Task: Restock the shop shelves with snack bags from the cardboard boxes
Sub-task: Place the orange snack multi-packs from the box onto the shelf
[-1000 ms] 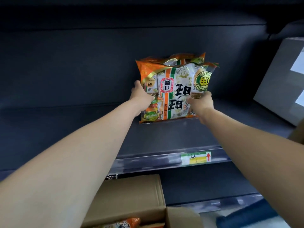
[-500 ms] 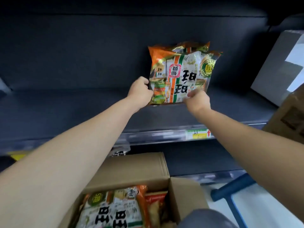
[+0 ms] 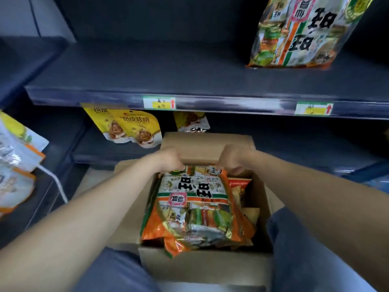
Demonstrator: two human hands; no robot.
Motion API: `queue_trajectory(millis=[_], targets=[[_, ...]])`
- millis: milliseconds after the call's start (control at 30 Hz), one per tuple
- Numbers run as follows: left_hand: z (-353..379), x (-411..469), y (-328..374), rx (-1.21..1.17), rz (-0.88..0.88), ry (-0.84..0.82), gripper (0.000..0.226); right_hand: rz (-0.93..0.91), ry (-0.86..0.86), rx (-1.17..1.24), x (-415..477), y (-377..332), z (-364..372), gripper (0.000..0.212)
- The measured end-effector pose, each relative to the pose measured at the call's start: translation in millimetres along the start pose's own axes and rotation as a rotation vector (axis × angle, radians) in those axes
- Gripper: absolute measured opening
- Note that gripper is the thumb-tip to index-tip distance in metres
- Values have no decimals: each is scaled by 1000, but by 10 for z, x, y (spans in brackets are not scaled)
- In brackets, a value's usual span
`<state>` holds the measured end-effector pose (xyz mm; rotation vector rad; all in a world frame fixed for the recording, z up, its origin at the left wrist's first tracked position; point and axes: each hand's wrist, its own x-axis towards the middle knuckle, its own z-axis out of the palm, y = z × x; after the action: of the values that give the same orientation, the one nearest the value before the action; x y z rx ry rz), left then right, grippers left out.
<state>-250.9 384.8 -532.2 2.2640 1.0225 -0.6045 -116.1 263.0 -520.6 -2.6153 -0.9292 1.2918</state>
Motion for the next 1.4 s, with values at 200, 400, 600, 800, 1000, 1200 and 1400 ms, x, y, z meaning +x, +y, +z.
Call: queue_trajectory(millis=[200,400,600,800,1000,1200,1400], targets=[[410,80,-505,-171,-213,-92,35,81,-91,-31,91,76,419,42],[525,180,-529,-265,-241,-67,24,185,-166,39,143,172,603,51],[584,164,-525,-189,-316,54,49,215,-235,136,133,179,604,62],[604,134,-397,-585,-368,-103,28,263,-250,361,214,190,666,59],[638,118,-379,-643,-398,-97,15,257,-249,403,218,223,582,52],[492,1,-252,-657,-390,-193,11,258,-275,403,111,269,387,14],[290,-220,-238,-731,-379,-62,37,74,-190,377,-2,159,155,59]])
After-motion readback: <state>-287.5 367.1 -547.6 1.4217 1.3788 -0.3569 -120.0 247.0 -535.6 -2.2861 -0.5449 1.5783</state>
